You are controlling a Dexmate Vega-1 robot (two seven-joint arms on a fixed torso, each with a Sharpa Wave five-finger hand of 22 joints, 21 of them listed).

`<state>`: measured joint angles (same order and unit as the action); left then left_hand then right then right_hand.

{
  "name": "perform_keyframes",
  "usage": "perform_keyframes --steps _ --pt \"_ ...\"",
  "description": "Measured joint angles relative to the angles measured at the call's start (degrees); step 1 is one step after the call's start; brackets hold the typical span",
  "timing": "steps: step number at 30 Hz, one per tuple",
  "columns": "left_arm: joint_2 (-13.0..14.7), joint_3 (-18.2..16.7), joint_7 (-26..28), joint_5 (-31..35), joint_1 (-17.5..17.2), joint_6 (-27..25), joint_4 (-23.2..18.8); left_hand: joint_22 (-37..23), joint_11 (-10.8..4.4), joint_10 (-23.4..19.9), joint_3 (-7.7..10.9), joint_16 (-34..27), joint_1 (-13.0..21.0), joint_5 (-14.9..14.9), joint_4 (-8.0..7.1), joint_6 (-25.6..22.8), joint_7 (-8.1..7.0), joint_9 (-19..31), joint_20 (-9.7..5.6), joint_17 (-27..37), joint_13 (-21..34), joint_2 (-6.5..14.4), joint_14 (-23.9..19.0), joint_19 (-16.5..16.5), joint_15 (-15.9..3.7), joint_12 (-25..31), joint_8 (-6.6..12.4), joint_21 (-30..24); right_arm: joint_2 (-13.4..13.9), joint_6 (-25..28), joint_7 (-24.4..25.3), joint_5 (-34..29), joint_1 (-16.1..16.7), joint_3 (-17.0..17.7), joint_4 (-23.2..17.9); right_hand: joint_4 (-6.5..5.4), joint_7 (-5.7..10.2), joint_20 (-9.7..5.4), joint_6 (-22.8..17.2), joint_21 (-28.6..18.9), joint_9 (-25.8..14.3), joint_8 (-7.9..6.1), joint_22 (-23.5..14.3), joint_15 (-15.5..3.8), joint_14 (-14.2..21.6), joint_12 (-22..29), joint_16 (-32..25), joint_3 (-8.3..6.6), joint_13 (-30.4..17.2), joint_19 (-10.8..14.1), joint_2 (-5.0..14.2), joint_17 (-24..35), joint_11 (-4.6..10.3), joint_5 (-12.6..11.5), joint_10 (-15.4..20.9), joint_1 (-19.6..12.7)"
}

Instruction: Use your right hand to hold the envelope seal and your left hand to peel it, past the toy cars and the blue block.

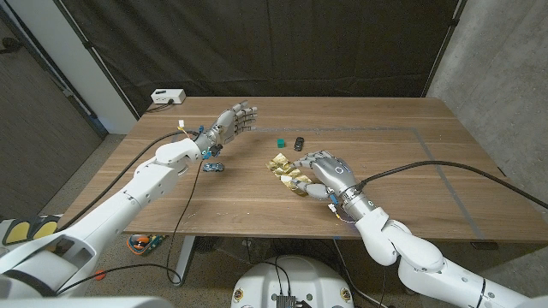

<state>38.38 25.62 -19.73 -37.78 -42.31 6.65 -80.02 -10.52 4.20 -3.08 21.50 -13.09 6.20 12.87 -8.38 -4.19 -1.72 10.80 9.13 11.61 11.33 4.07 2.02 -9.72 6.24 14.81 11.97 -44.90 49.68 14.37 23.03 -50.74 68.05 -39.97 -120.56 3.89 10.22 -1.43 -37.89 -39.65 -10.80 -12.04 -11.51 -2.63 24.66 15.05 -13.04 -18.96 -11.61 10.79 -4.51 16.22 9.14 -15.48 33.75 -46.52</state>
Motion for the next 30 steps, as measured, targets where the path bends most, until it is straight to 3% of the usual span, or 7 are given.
perform_keyframes --steps 11,30 --pt "-0.9 0.1 -1.9 -0.5 1.2 0.8 2.1 0.0 0.21 -0.2 -0.49 0.0 0.0 0.0 0.02 0.0 0.00 0.0 0.00 0.0 0.0 0.0 0.0 0.0 0.00 0.0 0.00 0.2 -0.4 -0.5 -4.0 -4.4 -0.2 -0.1 -0.2 1.43 1.35 -0.53 1.4 0.0 0.0 0.00 0.1 0.21 -0.8 -0.2 0.9 0.14 -0.3 -0.1 -1.80 0.0 1.44 -1.3 -1.5 -1.0" --pt "-1.2 -0.3 -3.9 -1.7 1.5 1.5 2.6 0.0 0.51 -0.5 -1.19 0.0 -0.9 0.4 -0.23 -0.2 0.21 0.0 0.47 0.0 0.0 -0.4 0.0 -0.2 0.00 -0.3 0.00 0.6 -1.6 3.0 -10.2 -11.5 -0.6 -1.5 1.6 3.25 2.16 -0.84 3.7 0.0 -0.3 0.56 0.1 0.17 -2.3 -0.9 1.2 -1.06 -0.5 -0.4 -0.45 0.2 2.64 -3.6 -3.5 -4.9"
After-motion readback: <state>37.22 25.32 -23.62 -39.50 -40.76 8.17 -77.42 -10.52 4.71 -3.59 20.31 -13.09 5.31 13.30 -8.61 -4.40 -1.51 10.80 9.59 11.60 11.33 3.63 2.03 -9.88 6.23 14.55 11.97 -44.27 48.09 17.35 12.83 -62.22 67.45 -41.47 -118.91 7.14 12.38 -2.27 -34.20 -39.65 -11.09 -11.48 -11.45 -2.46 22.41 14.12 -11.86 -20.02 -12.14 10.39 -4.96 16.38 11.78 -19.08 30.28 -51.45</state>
